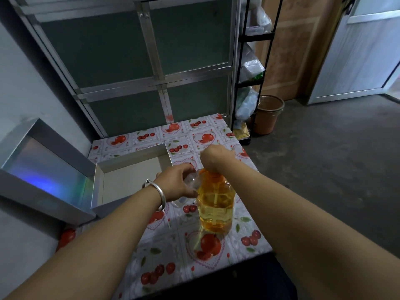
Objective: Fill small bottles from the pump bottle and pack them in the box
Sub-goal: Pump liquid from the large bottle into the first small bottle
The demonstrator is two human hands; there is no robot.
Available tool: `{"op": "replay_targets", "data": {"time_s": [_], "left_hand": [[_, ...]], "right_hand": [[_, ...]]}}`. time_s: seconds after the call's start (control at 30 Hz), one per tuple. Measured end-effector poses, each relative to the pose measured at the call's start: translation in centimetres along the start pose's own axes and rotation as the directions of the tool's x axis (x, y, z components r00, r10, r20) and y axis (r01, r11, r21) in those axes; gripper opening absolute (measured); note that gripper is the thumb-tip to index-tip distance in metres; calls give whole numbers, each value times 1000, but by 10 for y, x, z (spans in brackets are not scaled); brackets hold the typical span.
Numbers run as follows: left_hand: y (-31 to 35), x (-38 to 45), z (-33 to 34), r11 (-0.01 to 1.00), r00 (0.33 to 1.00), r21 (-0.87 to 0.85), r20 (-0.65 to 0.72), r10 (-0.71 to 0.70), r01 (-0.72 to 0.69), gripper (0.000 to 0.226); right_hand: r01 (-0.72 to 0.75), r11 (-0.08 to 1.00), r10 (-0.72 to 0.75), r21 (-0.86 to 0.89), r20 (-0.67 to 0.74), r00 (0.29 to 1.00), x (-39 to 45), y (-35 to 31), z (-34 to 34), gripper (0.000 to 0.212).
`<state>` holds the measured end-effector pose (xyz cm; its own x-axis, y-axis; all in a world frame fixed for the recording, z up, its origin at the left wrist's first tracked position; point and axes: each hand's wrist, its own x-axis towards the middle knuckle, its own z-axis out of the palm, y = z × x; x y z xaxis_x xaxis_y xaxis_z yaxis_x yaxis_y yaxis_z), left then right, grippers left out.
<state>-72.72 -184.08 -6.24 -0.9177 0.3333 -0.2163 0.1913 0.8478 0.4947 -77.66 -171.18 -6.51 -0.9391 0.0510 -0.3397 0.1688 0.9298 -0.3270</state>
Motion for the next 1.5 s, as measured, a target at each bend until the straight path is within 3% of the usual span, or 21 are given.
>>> {"op": "replay_targets", "data": {"time_s": [0.13, 0.27, 0.4, 0.53, 0.77, 0.93, 1.17, 1.37, 1.5], "left_hand": [[0, 0, -1, 1000, 1000, 2, -9, 6, -6, 48], [-1, 0, -1, 1000, 1000, -1, -9, -2, 2, 50], [-1, -2, 0, 1000, 1000, -3, -14, 6, -6, 46], [1, -3, -1, 1000, 1000, -19, -14, 5, -6, 50], [0, -3, 0, 1000, 1000, -26, -14, -4, 3, 45], [0, -5, -1, 999, 1000, -32, -20, -4, 3, 43], [0, -2, 0, 999, 1000, -47, -16, -9, 8, 48], [-2, -2, 1, 999, 1000, -36, -21, -5, 5, 47], [-2, -1, 0, 999, 1000, -48, -24, -9, 8, 49]], "right_hand": [[13, 998, -15, 66, 38, 999, 2, -3, -1, 39], [-14, 1000, 16, 27, -57, 998, -1, 0, -1, 13], [24, 999, -24, 27, -6, 1000, -4, -1, -1, 34], [67, 993, -71, 100, 37, 997, -3, 1, -8, 35], [2, 1000, -3, -23, -46, 999, -6, -3, -3, 7], [26, 995, -27, 99, 7, 1000, -3, -1, -6, 33], [7, 999, -4, 43, -69, 998, -7, -1, -2, 15], [21, 987, -24, 157, 20, 1000, -5, 0, -5, 33], [-36, 993, 38, 112, -13, 999, -6, -2, -5, 10]]}}
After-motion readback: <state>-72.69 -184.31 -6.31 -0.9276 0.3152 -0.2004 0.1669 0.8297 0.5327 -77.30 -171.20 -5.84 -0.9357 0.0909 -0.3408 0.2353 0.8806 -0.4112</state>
